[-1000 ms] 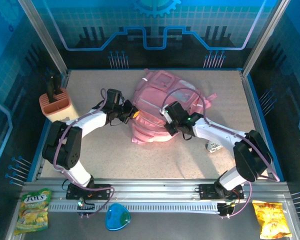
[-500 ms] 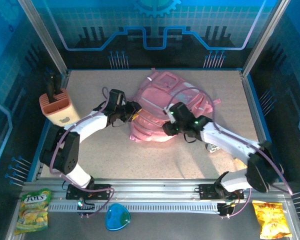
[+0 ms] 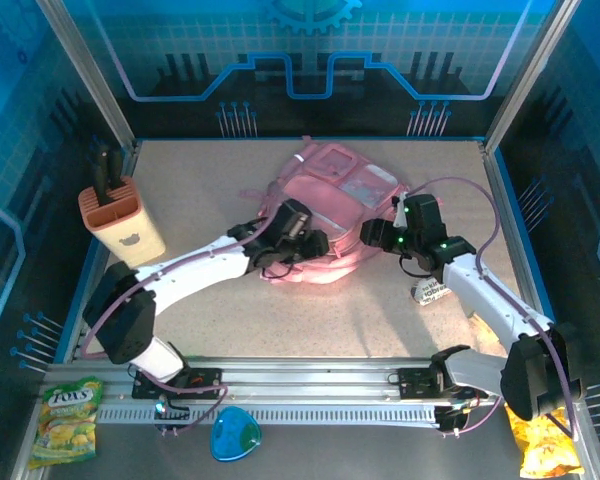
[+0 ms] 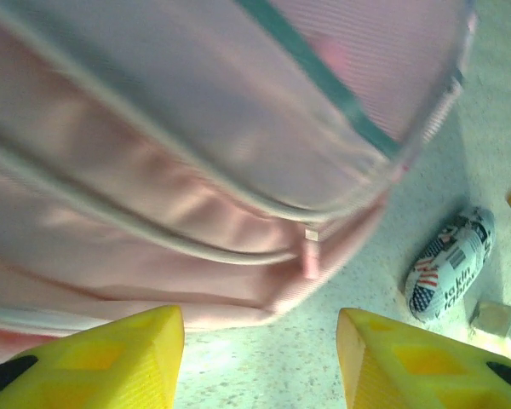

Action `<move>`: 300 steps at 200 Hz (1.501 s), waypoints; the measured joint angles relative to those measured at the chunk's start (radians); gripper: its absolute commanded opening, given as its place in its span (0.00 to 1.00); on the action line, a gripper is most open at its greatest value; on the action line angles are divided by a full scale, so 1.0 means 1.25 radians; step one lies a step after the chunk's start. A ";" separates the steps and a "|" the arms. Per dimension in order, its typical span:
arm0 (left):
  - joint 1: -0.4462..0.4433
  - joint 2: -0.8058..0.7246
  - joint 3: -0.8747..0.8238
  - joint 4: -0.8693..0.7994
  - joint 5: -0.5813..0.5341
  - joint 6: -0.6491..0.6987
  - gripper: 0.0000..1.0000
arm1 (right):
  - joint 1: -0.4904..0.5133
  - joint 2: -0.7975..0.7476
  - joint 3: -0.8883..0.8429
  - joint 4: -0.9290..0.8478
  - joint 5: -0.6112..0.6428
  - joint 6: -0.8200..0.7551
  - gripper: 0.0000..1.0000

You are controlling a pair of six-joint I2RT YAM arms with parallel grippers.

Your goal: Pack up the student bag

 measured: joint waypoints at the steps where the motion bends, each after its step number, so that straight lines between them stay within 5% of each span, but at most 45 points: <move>1: -0.004 0.005 0.006 -0.001 -0.004 0.001 0.49 | -0.002 0.001 0.000 0.002 -0.002 0.004 0.66; 34: -0.076 0.112 0.119 -0.028 -0.068 0.027 0.43 | -0.028 0.011 -0.005 0.028 -0.044 0.062 0.66; 98: -0.084 0.190 0.165 -0.081 -0.153 0.043 0.39 | -0.039 0.021 -0.015 0.057 -0.080 0.113 0.65; 178: -0.084 0.229 0.207 -0.082 -0.178 0.060 0.19 | -0.040 0.046 -0.023 0.098 -0.119 0.159 0.54; 217: -0.084 0.240 0.210 -0.085 -0.180 0.062 0.00 | -0.039 0.096 -0.032 0.149 -0.148 0.232 0.49; 300: -0.078 0.229 0.186 -0.067 -0.189 0.095 0.00 | -0.017 0.245 0.047 0.160 -0.161 0.282 0.36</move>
